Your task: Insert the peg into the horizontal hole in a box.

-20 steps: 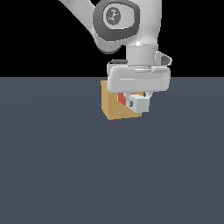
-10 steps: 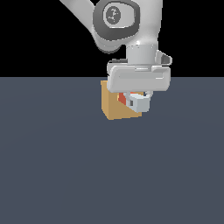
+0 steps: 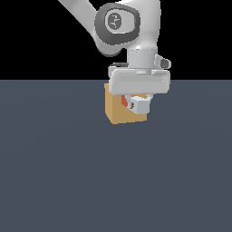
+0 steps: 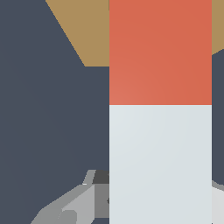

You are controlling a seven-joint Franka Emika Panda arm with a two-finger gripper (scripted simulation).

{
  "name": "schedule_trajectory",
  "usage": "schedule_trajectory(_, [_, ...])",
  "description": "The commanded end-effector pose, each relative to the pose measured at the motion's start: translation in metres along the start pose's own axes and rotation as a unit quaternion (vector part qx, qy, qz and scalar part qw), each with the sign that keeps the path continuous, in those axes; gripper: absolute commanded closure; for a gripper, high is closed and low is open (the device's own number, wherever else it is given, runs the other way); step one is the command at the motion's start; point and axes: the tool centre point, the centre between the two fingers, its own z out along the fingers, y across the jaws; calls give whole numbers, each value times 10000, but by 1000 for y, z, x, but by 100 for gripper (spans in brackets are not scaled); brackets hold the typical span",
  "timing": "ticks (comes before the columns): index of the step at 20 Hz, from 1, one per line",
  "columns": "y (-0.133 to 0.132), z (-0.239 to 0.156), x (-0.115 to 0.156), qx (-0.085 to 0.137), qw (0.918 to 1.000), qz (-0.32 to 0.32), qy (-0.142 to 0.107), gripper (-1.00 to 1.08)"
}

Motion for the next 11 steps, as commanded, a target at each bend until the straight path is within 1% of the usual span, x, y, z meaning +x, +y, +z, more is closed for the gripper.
schedule_trajectory(1, [1,-3,20,-24,10000,-12,1,108])
schedule_trajectory(4, [1,-3,43,-28,10000,-13,0,108])
schedule_trajectory(6, [1,-3,54,-28,10000,-13,0,108])
schedule_trajectory(11, [1,-3,65,-31,10000,-12,0,108])
